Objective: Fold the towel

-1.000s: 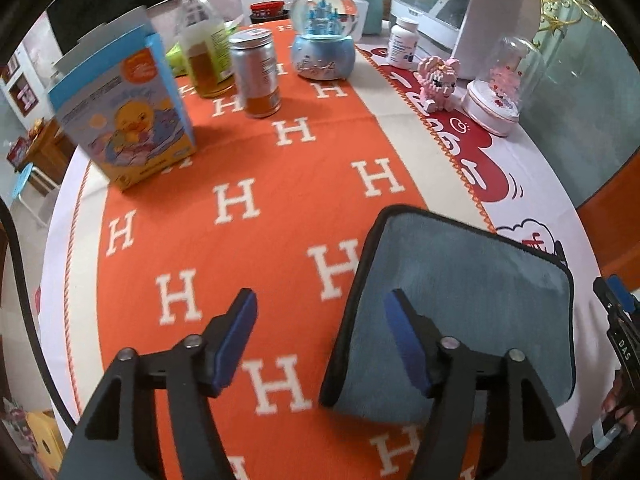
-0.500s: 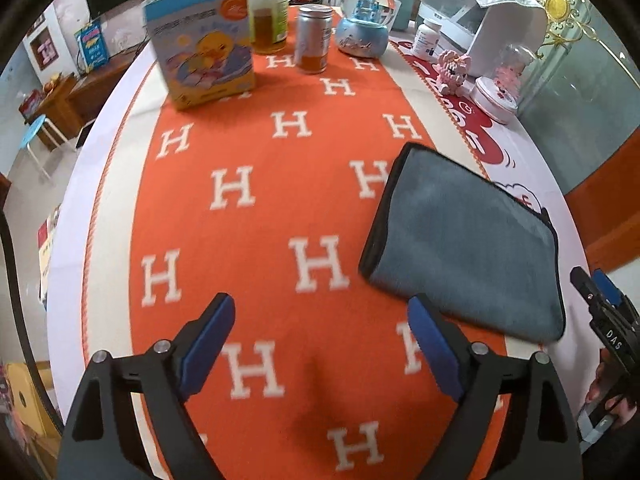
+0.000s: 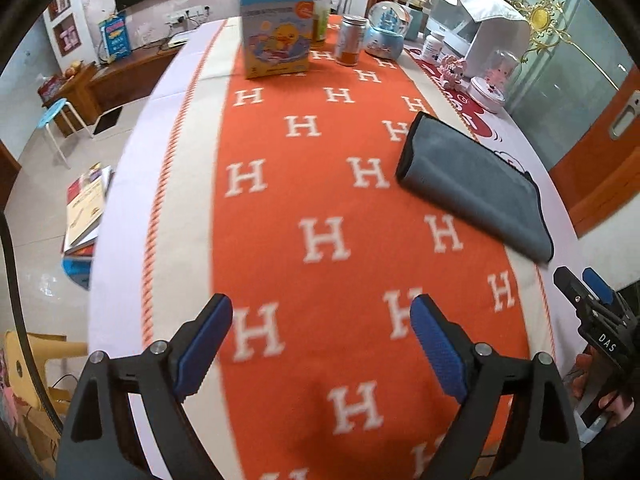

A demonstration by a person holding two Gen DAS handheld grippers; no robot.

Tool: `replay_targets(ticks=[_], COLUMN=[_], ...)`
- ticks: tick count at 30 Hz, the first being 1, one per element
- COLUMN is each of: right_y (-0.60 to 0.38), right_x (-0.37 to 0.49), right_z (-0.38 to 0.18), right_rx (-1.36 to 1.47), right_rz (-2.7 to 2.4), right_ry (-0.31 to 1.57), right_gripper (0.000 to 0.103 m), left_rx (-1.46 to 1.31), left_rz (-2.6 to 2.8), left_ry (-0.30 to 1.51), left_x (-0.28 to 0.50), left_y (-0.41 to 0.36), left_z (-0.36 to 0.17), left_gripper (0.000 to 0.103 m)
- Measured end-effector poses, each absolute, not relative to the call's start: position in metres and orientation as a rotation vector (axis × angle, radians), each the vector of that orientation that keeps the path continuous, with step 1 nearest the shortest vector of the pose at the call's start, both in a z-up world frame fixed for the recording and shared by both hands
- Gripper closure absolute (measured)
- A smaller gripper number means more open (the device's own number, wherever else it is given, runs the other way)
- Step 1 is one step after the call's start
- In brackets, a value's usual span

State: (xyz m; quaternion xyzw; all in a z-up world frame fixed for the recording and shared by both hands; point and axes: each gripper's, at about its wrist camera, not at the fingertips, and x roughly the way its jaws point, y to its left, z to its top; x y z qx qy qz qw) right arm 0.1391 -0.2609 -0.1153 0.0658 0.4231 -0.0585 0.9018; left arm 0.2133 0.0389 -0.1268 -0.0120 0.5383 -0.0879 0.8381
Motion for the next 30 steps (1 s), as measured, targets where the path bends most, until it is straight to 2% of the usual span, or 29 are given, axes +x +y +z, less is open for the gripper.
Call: replay_targets(ticks=[15,30], right_y=[-0.192,-0.172], right_x=[0.057,0.013], right_z=[-0.091,-0.034], right_rx=[0.19,0.077], right_rz=[-0.018,0.179], right_ry=[0.921,0.984], right_gripper=[0.0,0.0], left_rx=[-0.086,-0.093], left_rz=[-0.157,-0.045], left_ry=[1.094,1.063], left_x=[0.103,0.053], left_y=[0.096,0.065], left_z=[-0.089,-0.043], left_gripper=[0.013,0.013])
